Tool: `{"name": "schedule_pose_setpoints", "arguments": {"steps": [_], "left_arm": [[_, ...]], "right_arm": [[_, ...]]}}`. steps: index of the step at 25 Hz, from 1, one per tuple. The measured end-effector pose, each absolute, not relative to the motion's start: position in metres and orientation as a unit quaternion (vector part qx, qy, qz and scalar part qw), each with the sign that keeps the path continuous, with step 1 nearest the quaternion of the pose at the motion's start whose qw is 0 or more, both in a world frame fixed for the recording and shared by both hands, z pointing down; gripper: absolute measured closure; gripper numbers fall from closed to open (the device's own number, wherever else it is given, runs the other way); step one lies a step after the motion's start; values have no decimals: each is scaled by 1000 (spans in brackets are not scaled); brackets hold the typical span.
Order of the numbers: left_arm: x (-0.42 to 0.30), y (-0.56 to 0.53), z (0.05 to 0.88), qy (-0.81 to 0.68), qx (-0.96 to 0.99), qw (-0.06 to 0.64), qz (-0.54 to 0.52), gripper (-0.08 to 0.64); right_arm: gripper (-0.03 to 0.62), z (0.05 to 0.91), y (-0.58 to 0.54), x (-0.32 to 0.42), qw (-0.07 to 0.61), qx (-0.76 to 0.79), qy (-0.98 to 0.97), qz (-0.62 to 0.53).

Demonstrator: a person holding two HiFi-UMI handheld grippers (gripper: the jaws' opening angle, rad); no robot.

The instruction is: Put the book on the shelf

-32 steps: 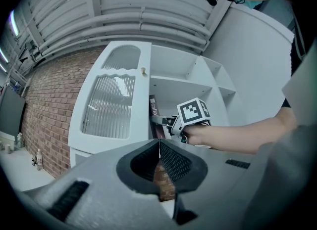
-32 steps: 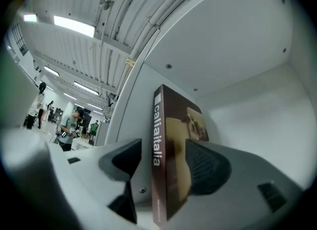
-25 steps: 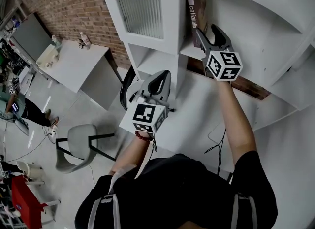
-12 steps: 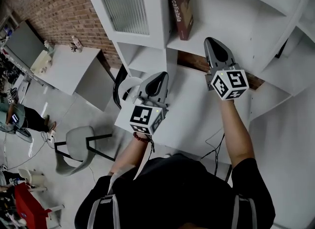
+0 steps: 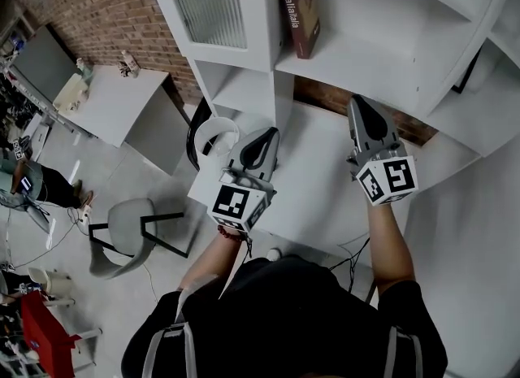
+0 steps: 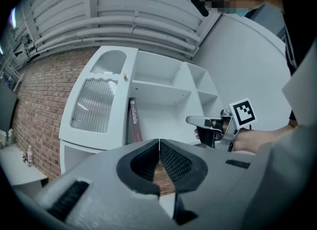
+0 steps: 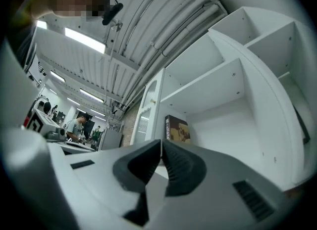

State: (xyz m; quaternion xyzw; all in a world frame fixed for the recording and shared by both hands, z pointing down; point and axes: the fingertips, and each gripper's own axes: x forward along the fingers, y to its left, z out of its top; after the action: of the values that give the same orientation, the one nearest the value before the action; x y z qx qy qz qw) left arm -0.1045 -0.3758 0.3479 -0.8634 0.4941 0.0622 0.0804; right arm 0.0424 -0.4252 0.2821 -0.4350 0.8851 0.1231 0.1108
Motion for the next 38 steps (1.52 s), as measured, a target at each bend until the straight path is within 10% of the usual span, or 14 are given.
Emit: {"name": "schedule_pose_setpoints", "arguments": {"steps": [38], "left_arm": [[-121, -304, 401, 515, -856, 41, 18, 540]], "right_arm": [[558, 381, -297, 73, 56, -419, 905, 47]]}}
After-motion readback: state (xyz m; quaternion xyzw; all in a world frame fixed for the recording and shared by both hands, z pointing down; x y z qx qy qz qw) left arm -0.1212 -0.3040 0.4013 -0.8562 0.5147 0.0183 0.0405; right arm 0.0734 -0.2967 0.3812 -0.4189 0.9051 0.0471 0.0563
